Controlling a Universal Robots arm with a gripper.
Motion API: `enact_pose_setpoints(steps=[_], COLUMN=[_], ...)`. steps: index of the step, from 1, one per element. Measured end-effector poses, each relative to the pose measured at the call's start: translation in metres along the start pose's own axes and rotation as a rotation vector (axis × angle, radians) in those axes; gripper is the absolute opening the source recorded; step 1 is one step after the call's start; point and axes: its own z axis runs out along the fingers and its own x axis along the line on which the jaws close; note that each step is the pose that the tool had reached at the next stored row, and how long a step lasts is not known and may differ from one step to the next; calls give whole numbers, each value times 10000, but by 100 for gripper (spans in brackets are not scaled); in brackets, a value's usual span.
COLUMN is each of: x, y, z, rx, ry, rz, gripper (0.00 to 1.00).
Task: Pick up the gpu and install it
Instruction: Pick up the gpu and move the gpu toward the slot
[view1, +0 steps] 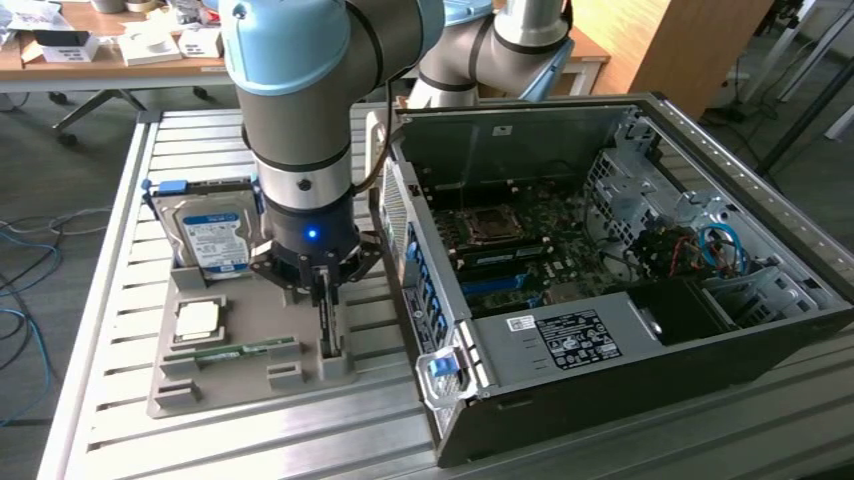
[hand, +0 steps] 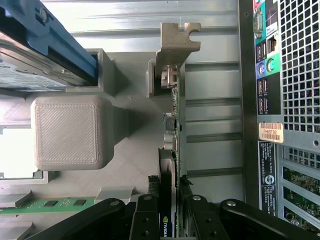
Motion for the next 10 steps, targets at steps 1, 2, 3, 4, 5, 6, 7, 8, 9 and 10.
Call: enact_pose_setpoints(steps=[1, 2, 3, 4, 5, 6, 7, 8, 9, 10], x=[0, 0, 0, -1, -1, -1, -1, -1, -1, -1], y=[0, 0, 0, 0, 0, 0, 0, 0, 0, 0], z=[0, 0, 0, 1, 0, 1, 0, 1, 1, 0], rx=[0, -2, -3, -6, -6, -7, -7, -7, -8, -9], ry=[1, 3, 5, 10, 12, 13, 13, 13, 13, 13], rz=[-29, -65, -127, -225, -289, -295, -295, -296, -296, -296], gripper=[26, 26, 26, 26, 26, 26, 26, 26, 26, 26])
